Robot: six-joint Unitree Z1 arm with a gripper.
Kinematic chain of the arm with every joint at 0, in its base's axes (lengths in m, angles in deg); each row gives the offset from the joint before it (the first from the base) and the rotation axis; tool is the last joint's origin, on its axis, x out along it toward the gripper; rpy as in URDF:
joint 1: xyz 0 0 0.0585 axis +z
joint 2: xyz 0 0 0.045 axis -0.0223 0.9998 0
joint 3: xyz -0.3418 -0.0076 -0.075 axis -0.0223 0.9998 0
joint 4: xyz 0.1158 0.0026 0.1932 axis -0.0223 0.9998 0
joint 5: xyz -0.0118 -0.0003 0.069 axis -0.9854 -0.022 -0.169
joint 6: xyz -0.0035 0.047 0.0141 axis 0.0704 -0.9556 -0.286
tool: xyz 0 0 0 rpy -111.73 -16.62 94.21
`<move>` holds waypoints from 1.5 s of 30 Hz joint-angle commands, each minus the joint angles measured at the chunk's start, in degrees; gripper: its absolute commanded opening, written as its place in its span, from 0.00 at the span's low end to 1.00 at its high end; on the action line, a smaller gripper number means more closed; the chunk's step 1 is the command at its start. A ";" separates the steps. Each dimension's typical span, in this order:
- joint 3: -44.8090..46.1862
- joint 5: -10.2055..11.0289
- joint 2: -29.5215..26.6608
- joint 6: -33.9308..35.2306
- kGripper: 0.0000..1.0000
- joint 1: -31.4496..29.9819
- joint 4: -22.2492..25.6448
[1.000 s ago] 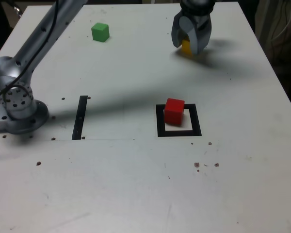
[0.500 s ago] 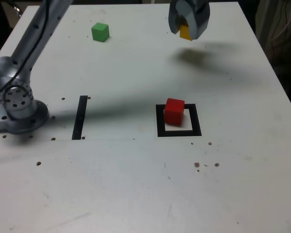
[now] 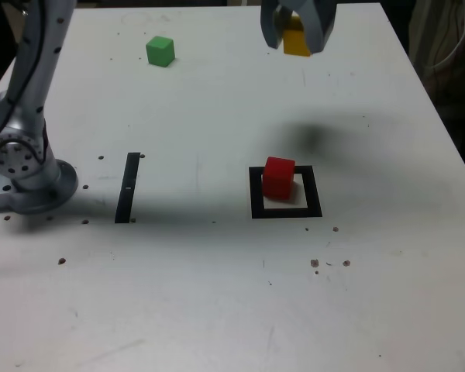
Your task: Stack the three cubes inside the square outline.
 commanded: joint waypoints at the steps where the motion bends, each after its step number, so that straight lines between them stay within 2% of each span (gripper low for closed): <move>1: 1.40 -0.35 -0.49 2.86 0.30 -1.50 0.51; 6: 4.30 -0.97 -1.18 10.55 0.30 -6.65 0.63; 17: 12.01 -0.25 -2.89 25.25 0.30 -13.92 -1.02; 23: 14.31 -2.59 -2.95 30.26 0.30 -16.62 -1.23; 31: 15.02 -4.77 -2.68 33.05 0.30 -19.64 -1.99; 37: 19.24 -6.56 -2.72 32.78 0.30 -20.03 -5.95; 45: 23.66 -7.11 -2.95 32.47 0.30 -19.59 -10.65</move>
